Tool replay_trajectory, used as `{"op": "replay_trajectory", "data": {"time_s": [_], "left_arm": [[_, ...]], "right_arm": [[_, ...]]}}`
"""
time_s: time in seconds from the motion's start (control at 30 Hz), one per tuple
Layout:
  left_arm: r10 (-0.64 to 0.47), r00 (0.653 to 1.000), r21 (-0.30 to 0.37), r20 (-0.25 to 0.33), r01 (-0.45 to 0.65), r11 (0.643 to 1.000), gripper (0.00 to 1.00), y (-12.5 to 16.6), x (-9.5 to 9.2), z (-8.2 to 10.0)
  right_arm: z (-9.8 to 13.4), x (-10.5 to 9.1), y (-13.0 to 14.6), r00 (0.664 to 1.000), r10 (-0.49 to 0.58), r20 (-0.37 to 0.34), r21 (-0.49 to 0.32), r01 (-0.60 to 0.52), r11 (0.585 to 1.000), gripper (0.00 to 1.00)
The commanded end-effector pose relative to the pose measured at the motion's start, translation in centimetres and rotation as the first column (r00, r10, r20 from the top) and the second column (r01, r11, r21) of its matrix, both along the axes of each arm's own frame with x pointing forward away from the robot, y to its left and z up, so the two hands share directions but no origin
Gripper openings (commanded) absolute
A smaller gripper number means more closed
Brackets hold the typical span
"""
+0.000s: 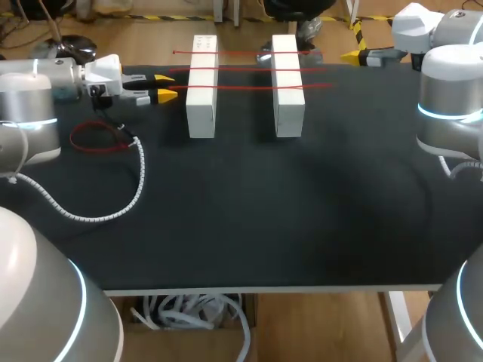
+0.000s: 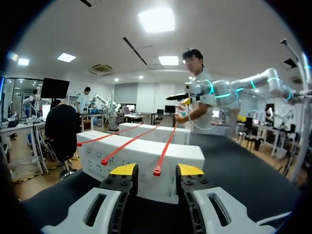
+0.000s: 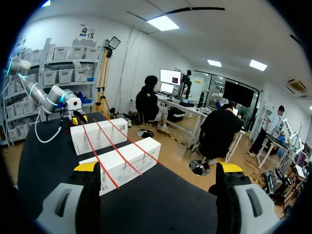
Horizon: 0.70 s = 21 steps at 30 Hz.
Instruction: Grab the tape and strap the tape.
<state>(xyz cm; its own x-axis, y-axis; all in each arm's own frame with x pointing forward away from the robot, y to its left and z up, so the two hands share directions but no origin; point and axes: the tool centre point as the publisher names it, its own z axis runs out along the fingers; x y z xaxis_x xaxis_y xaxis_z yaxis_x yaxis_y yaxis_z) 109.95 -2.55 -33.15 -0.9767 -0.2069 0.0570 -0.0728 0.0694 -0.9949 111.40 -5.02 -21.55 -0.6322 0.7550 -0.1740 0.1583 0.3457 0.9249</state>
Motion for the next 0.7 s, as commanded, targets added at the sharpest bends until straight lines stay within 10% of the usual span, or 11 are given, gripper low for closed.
{"op": "replay_trajectory", "data": {"time_s": [0.03,0.7], "left_arm": [[0.000,1.000,-0.002,-0.003,0.000,1.000,0.21,0.07,0.14,-0.26],[-0.009,1.000,-0.010,-0.004,0.009,1.000,0.22,0.14,0.20,0.08]], "right_arm": [[-0.05,0.01,0.00,1.000,0.001,0.001,0.001,-0.001,1.000,1.00],[-0.05,0.01,0.00,1.000,0.001,0.001,0.001,-0.001,1.000,1.00]]}}
